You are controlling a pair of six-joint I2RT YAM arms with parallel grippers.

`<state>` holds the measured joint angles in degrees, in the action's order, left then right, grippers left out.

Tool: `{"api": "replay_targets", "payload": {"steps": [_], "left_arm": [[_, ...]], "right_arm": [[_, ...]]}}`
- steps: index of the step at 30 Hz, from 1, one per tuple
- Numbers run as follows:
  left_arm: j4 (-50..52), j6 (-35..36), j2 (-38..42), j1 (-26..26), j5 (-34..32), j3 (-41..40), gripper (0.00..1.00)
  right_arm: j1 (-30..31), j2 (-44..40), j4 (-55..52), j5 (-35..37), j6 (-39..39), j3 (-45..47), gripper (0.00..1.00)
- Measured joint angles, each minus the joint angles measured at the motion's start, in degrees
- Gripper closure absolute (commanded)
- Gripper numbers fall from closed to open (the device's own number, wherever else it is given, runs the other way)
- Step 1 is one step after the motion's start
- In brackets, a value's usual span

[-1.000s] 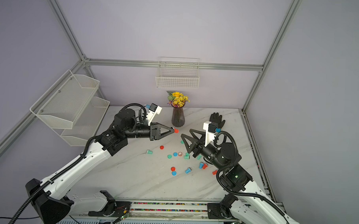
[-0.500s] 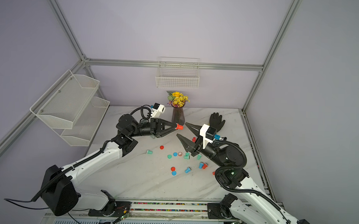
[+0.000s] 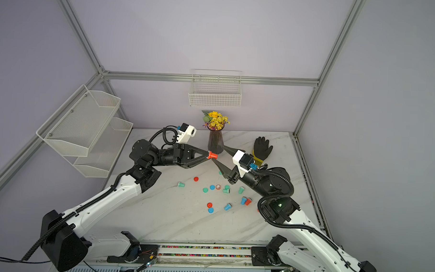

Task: Close the stamp cap
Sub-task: Pick up the stamp from the center of the board.

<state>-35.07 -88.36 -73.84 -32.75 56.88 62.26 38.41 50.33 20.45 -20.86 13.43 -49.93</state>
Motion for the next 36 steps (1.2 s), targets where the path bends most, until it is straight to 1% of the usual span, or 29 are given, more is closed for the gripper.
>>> {"api": "replay_targets", "payload": {"steps": [5, 7, 10, 12, 15, 17, 23, 29, 36], "left_arm": [[-0.83, -1.44, 0.00, 0.00, 0.59, 0.00, 0.89], [-1.53, -2.16, -0.02, 0.00, 0.76, 0.02, 0.89], [-2.51, -3.17, -0.02, 0.00, 1.09, 0.15, 0.89], [-3.39, -3.74, -0.02, -0.02, 1.33, 0.31, 0.89], [-4.37, -4.26, -0.02, -0.02, 1.70, 0.37, 0.89], [-4.63, -4.57, -0.02, 0.00, 1.84, 0.37, 0.89], [-5.49, -5.22, -0.02, -0.04, 2.29, 0.70, 0.89], [-6.93, -5.84, -0.28, -0.37, 2.40, 1.46, 0.89], [-7.85, -6.80, -0.35, -0.39, 2.03, 1.73, 0.89]], "right_arm": [[0.00, 2.67, -0.83, -4.96, -0.59, -1.84, 0.60], [0.00, 3.34, -0.87, -6.08, -0.74, -1.92, 0.62], [0.00, 3.56, -0.90, -6.64, -0.74, -1.88, 0.63], [0.00, 3.52, -0.63, -6.69, -0.70, -1.86, 0.68], [0.00, 3.32, -0.31, -6.67, -0.81, -1.42, 0.69], [0.00, 3.17, -0.22, -6.69, -0.87, -1.38, 0.71], [0.00, 3.15, 1.75, -7.15, -2.14, -1.36, 0.71], [0.00, 3.48, 5.88, -7.74, -4.35, -0.81, 0.75], [0.00, 4.87, 9.31, -8.72, -5.73, -0.74, 0.74]]}}
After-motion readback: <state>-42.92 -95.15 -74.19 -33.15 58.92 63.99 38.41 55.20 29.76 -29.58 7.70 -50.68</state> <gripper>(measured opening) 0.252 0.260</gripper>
